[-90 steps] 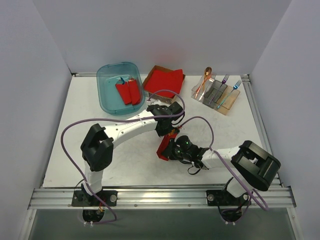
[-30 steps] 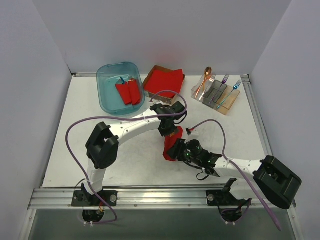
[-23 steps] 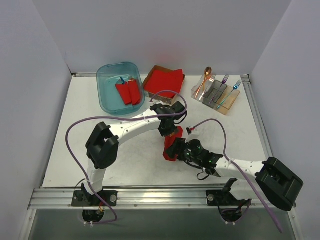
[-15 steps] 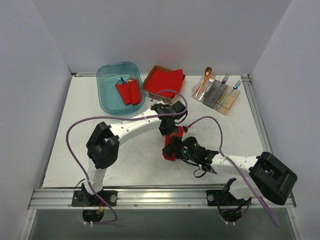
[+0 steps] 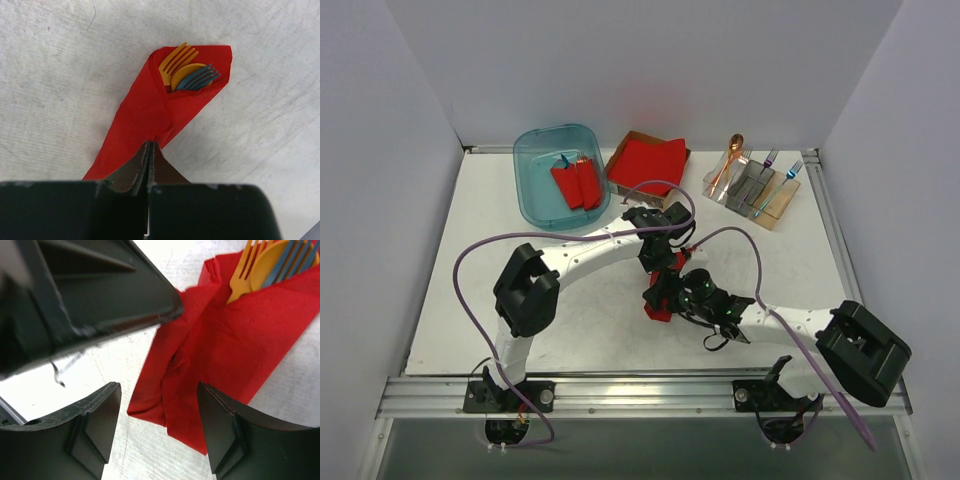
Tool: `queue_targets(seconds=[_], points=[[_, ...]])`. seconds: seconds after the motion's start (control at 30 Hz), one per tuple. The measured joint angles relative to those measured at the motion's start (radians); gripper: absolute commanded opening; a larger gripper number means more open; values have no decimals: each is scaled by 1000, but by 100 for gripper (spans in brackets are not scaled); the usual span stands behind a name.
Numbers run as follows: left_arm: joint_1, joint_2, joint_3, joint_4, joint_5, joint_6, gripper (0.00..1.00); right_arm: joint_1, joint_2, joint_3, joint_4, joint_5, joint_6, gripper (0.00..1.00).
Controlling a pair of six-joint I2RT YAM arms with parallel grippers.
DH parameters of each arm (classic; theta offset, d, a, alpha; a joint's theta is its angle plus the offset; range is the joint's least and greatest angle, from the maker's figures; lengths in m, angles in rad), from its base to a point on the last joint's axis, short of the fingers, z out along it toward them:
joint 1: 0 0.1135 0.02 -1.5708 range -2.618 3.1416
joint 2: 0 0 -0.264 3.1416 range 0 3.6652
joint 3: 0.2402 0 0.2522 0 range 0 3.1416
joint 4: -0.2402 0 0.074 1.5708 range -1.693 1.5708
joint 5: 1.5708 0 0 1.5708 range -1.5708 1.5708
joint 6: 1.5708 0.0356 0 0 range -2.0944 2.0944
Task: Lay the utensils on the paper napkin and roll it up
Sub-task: Roll the napkin at the center of the board.
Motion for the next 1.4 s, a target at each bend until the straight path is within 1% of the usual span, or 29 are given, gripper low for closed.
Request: queue_targets(seconds=[0.33,0.37,0.43,0.47,0.7,0.77,0.93,0.97,1.07,1.1,1.2,1.23,1.3,1.33,1.4], points=[[5,1,0,18,11,0,3,-14,37,33,2,2,-32,54],[6,1,0,21,10,0,2,-18,41,34,2,2,-33,51],[8,2,0,28,10,0,2,-24,44,34,1,2,-34,49],[8,2,0,31,10,0,2,-27,44,34,1,2,-34,46],[9,10,0,54,7,0,3,-47,44,33,2,-4,-33,36],[9,16,0,57,7,0,2,-51,44,31,3,-5,-32,30],[7,20,0,59,17,5,3,-66,46,18,17,-3,-21,23],[5,20,0,60,21,7,3,-70,47,13,24,-3,-16,19],[1,20,0,63,29,13,7,-71,48,-2,39,1,-5,14],[0,20,0,66,30,15,11,-71,48,-7,46,2,-2,13],[-1,20,-2,79,34,24,20,-71,50,-19,60,4,6,10],[-2,20,-3,87,35,30,28,-71,50,-26,66,4,10,9],[-2,20,-5,105,37,40,35,-71,50,-39,71,5,17,6],[-2,20,-6,117,37,47,43,-71,50,-46,73,5,20,5],[-2,20,-10,134,37,65,50,-71,50,-56,76,6,22,3]])
